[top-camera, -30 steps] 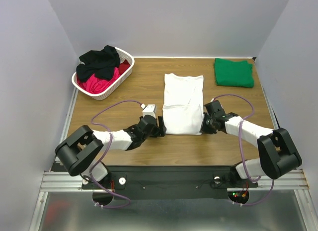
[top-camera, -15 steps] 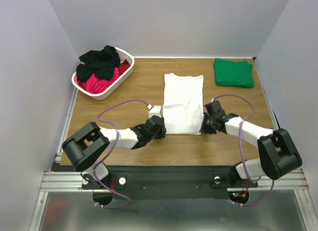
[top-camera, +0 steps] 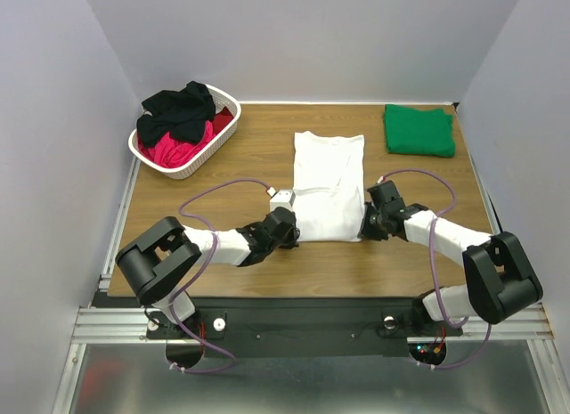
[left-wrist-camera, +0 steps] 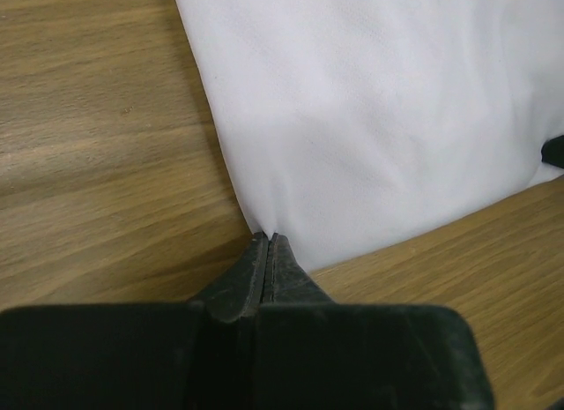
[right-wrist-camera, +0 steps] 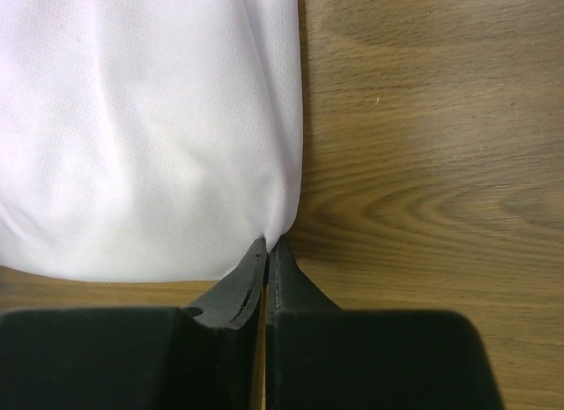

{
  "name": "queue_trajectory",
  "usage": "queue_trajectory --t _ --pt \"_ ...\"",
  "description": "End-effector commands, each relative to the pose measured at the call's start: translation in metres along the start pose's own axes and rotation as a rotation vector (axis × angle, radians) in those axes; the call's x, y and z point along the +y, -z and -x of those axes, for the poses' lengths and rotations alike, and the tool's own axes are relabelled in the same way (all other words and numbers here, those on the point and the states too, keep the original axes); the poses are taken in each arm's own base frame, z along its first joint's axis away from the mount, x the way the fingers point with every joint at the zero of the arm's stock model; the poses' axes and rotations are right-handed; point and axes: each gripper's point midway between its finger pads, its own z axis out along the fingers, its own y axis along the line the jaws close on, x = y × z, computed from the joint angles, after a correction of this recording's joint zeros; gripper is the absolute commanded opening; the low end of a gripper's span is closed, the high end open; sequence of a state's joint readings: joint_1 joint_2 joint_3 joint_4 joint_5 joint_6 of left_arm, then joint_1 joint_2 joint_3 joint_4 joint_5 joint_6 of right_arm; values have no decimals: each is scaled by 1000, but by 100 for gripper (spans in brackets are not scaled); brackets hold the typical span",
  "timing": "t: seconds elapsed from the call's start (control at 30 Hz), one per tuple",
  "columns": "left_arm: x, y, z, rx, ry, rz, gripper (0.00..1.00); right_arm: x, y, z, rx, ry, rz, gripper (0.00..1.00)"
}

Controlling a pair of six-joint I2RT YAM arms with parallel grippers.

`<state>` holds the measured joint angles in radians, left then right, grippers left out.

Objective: Fold and stack the t-shirts
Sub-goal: Fold the tshirt

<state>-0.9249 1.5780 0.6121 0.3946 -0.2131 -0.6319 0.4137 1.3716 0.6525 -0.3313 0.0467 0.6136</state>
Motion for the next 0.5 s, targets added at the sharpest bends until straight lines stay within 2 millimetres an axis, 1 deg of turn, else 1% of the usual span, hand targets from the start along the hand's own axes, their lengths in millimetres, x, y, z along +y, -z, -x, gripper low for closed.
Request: queue_trajectory --t 0.0,0.03,0.1,0.13,0.23,0.27,0.33,0.43,0.47 --pt "0 1 -12 53 -21 -1 0 3 8 -9 21 40 34 0" --pt "0 3 -12 53 -25 -5 0 5 10 -8 21 40 44 0" --pt "-3 9 -9 49 -28 -18 0 17 21 -11 36 48 102 0" --pt "-4 12 -7 47 -31 -24 0 20 25 -12 40 52 111 0" --pt "-11 28 -1 37 -25 -77 0 22 40 -17 46 66 110 0" --pt "-18 37 1 35 -22 -120 0 21 44 -23 70 72 106 0" --pt "-25 49 3 33 -14 -173 0 23 54 -29 85 75 119 0" --pt "-31 62 -6 72 -18 -220 0 31 66 -39 106 85 151 0" --pt "-31 69 -8 78 -20 -230 0 32 70 -47 131 97 152 0"
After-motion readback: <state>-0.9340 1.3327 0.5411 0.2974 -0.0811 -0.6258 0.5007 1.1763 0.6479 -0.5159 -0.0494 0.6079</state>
